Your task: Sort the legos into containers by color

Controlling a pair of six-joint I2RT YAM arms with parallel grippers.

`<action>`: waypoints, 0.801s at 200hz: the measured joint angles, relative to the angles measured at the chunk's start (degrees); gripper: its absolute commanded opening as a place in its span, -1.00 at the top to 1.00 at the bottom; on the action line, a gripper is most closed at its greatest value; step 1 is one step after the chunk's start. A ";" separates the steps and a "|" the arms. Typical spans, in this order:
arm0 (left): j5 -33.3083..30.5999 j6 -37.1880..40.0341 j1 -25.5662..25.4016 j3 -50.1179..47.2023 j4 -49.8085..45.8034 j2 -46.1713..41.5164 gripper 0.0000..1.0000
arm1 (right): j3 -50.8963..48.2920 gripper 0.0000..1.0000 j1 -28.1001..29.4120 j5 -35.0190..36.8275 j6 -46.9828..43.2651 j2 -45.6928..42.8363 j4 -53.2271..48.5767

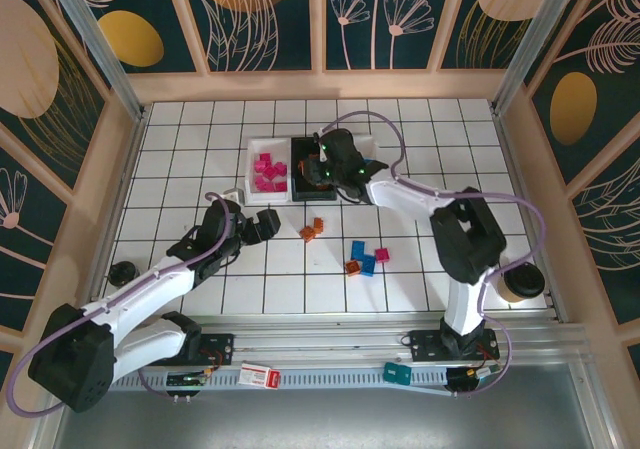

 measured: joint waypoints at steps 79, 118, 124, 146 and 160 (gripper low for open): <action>0.96 1.77 -3.74 3.43 1.46 9.60 -0.75 | 9.38 -0.18 -1.20 2.78 4.33 7.41 -2.82; -1.81 4.15 -10.69 11.50 1.57 18.99 -0.65 | -5.27 -0.19 -1.25 3.85 6.01 -2.82 0.74; -2.40 4.63 -11.80 12.90 1.60 20.57 -0.63 | -7.82 -0.19 -1.27 4.04 6.23 -4.90 1.38; -4.50 6.08 -14.88 17.18 1.53 26.27 -0.54 | -16.52 -0.19 -1.46 4.96 7.32 -12.76 3.45; -6.51 6.95 -16.37 19.85 1.29 30.21 -0.49 | -21.18 -0.20 -1.60 5.62 7.67 -17.35 4.26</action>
